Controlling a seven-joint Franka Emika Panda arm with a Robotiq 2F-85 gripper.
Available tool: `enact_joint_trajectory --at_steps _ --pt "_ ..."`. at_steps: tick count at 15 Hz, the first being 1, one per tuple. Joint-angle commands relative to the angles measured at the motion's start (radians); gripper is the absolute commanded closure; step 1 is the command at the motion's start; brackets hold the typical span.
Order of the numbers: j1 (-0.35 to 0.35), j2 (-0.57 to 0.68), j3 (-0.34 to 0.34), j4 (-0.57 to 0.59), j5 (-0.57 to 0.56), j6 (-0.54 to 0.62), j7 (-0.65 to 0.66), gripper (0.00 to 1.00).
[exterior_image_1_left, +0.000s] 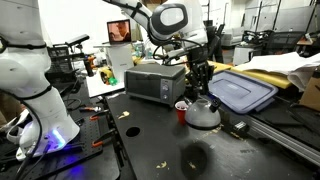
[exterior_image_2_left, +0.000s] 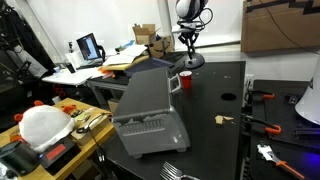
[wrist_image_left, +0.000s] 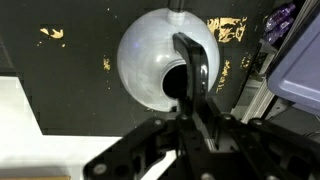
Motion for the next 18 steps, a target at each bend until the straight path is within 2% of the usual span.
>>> enact_joint_trajectory --at_steps 1,8,18 --pt "0.018 -0.018 -0.005 -0.007 -0.073 0.029 0.115 0.95" --pt "0.042 -0.024 -0.017 -0.014 -0.252 0.048 0.283 0.95" --pt "0.082 -0.072 0.017 -0.091 -0.494 0.041 0.43 0.95"
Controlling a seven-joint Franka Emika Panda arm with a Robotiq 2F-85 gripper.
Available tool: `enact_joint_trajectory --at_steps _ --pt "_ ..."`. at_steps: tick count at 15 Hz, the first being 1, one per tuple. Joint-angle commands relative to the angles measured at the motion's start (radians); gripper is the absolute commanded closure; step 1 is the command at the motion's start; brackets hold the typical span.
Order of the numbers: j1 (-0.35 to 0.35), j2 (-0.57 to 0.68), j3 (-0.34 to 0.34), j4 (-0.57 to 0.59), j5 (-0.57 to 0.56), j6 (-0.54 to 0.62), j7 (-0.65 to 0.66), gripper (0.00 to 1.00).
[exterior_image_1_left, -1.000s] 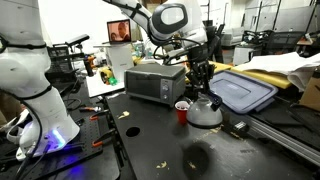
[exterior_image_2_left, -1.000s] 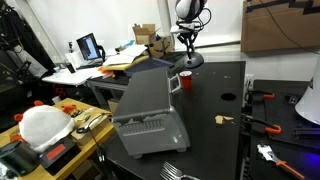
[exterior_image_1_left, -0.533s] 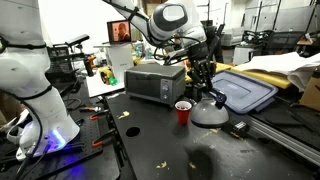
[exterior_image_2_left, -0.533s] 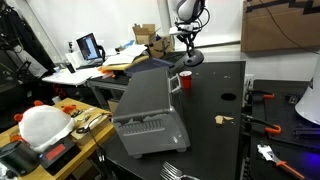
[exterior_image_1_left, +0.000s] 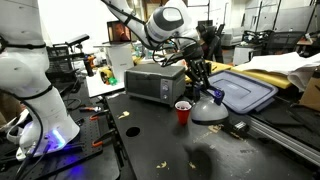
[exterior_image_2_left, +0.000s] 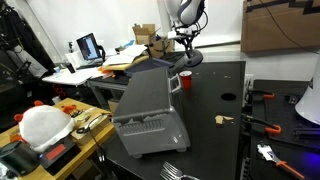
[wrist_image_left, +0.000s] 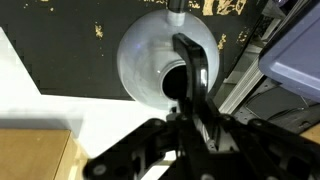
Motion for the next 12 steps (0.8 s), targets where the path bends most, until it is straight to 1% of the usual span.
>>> enact_joint_trajectory --at_steps 1,12 --pt "0.01 -0.068 0.017 -0.073 -0.092 0.016 0.091 0.95" --pt "-0.001 -0.119 0.097 -0.124 -0.273 -0.005 0.252 0.95"
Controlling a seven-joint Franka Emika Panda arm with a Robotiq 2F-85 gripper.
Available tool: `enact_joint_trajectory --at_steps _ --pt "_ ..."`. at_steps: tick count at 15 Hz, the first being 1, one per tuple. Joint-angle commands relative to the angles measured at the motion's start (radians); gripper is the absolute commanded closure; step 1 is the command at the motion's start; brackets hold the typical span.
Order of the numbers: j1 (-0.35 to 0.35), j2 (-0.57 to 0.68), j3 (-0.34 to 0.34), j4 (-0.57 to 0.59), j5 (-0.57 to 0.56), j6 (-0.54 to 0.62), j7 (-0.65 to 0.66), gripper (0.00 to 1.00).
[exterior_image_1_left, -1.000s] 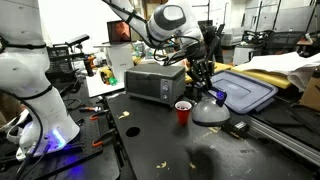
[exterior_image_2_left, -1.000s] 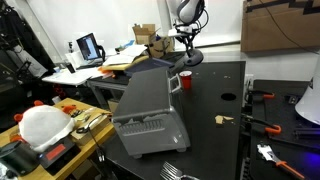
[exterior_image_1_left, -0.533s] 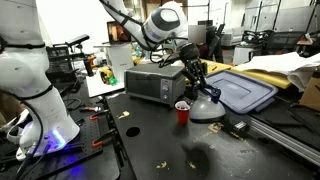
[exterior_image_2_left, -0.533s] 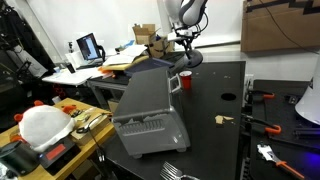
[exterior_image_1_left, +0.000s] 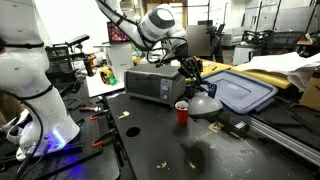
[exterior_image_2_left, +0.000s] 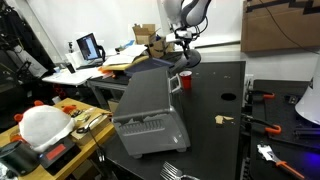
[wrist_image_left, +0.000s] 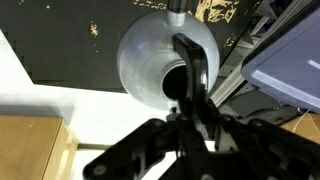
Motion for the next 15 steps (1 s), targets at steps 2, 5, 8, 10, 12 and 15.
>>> enact_joint_trajectory --at_steps 2,5,8,10,12,15 --pt "-0.006 -0.056 0.032 -0.045 -0.111 -0.007 0.133 0.95" --pt "-0.011 -0.066 0.05 -0.056 -0.165 -0.021 0.182 0.95" --pt "-0.015 -0.08 0.066 -0.073 -0.197 -0.037 0.209 0.95" --pt "-0.013 -0.091 0.075 -0.086 -0.237 -0.054 0.241 0.95" --pt "-0.013 -0.103 0.083 -0.1 -0.298 -0.069 0.292 0.95" --pt "-0.017 -0.119 0.102 -0.124 -0.38 -0.098 0.356 0.95"
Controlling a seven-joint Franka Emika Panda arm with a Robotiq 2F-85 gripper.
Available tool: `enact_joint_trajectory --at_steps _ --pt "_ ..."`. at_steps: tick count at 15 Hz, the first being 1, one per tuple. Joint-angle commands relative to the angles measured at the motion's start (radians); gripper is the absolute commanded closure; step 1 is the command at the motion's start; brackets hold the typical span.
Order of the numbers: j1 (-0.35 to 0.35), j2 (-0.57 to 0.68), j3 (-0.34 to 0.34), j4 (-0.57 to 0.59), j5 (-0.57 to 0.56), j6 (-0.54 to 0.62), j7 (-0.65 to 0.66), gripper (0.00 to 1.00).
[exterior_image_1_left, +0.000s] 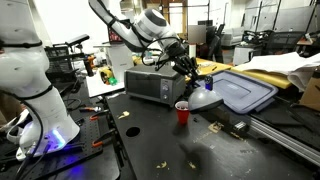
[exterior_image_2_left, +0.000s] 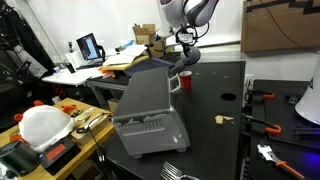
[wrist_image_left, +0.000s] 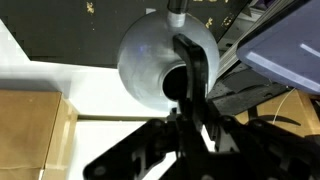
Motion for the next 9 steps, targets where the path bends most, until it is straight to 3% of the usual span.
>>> enact_joint_trajectory --at_steps 1,9 --pt "-0.015 -0.063 0.035 -0.059 -0.106 -0.045 0.107 0.95" --pt "-0.018 -0.067 0.085 -0.103 -0.236 -0.106 0.205 0.95"
